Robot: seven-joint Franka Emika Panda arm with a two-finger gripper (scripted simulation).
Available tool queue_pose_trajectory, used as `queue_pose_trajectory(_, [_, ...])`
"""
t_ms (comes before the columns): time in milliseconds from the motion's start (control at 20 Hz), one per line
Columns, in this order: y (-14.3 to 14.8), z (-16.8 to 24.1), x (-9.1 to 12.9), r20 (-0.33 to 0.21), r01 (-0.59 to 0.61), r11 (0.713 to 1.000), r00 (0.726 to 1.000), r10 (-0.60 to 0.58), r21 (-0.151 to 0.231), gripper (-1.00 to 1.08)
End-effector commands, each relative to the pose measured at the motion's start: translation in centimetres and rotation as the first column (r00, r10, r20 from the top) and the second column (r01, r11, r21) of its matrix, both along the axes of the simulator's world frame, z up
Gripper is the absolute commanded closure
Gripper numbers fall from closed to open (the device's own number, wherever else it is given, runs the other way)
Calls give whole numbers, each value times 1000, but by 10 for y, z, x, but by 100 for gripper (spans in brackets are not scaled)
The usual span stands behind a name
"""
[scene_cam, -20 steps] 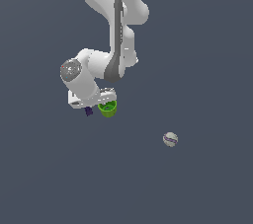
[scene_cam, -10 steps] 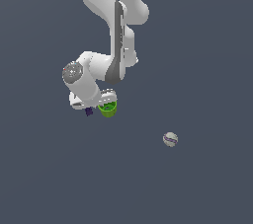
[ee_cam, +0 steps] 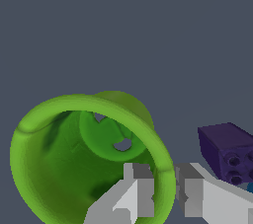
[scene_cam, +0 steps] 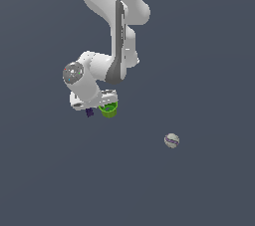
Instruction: Pick up a designated object from a clutter of objects.
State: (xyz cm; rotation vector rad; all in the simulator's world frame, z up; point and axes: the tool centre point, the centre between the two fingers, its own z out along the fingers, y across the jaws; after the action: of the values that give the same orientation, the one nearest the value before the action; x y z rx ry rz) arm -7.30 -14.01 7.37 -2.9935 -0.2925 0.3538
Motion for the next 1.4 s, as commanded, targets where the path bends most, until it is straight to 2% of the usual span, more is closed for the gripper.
queue_pose_trajectory(0, [-1, 5, 0, 2, 1, 1000, 1000, -1, -1, 108])
queue_pose_trajectory(500, [-7, 62, 0, 2, 1, 1000, 1000, -1, -1, 108])
queue_pose_trajectory(1350, [-26, 236, 1, 1, 2, 1000, 1000, -2, -1, 108])
